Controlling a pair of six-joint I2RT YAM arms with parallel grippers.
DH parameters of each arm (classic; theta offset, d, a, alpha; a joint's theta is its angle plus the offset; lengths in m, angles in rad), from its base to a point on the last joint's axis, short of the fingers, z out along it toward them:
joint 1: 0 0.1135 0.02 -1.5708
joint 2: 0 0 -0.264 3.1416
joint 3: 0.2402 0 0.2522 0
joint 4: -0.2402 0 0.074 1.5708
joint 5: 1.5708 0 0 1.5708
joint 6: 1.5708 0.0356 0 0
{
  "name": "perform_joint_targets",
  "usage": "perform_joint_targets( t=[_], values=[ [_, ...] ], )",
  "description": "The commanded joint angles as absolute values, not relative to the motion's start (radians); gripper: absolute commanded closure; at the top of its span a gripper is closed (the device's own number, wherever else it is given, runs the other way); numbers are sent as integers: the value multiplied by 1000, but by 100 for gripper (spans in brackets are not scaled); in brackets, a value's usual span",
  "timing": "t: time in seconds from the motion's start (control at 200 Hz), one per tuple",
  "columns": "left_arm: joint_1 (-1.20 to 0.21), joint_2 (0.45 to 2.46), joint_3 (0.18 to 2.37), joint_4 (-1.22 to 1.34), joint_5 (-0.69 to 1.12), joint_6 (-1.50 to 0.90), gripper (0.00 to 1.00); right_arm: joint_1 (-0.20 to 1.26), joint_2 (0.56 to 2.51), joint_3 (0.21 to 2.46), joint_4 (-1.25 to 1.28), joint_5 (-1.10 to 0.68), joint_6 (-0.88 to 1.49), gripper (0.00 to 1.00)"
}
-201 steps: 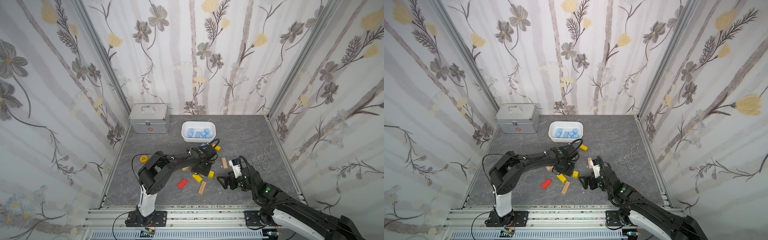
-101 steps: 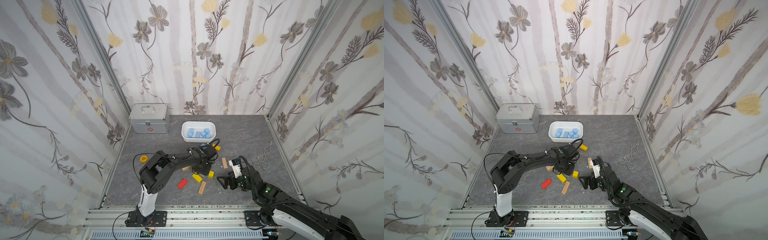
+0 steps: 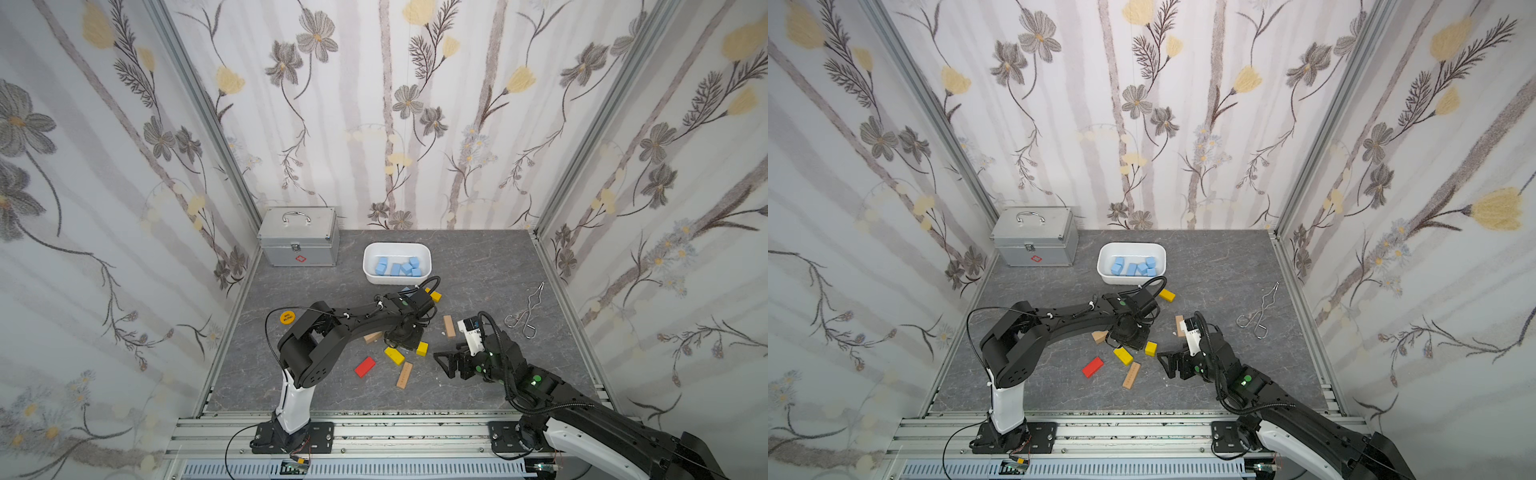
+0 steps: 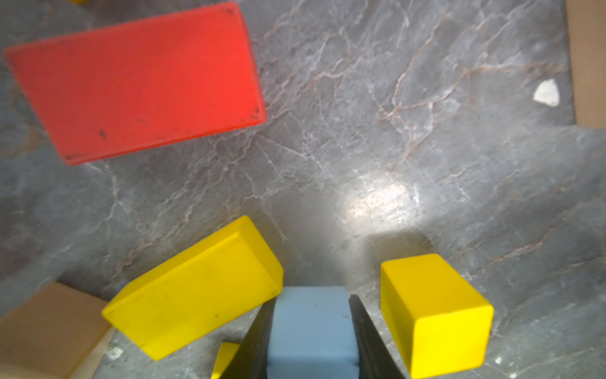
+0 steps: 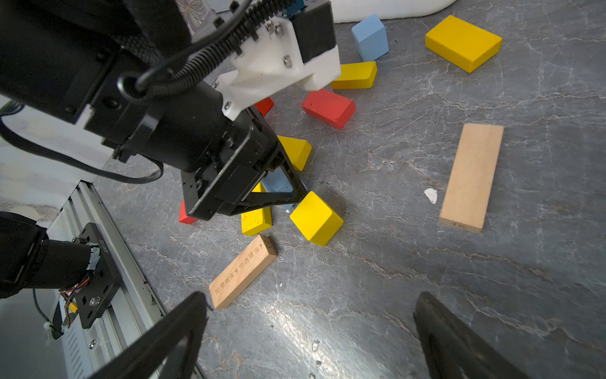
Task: Pick out the blue building blocks
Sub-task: Pick up the building block from the center of the board, then place the building block in the storage box.
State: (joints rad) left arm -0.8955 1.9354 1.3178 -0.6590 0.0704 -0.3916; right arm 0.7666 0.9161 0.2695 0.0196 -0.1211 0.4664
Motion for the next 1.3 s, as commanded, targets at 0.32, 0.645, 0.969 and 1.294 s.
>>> perform_joint_targets(
  t=[0.32, 0.645, 0.969, 1.294],
  values=[
    [-884, 1851, 1342, -686, -6, -371, 100, 768, 888, 325, 63, -93, 453, 0],
    [-832, 1769, 1366, -700, -36, -342, 100, 759, 913, 420, 104, -91, 454, 0],
    [-727, 1768, 1488, -738, -38, -266, 100, 685, 1015, 518, 160, -136, 443, 0],
    [-620, 1854, 1672, -778, -25, -184, 100, 617, 1164, 641, 163, -169, 410, 0]
  ],
)
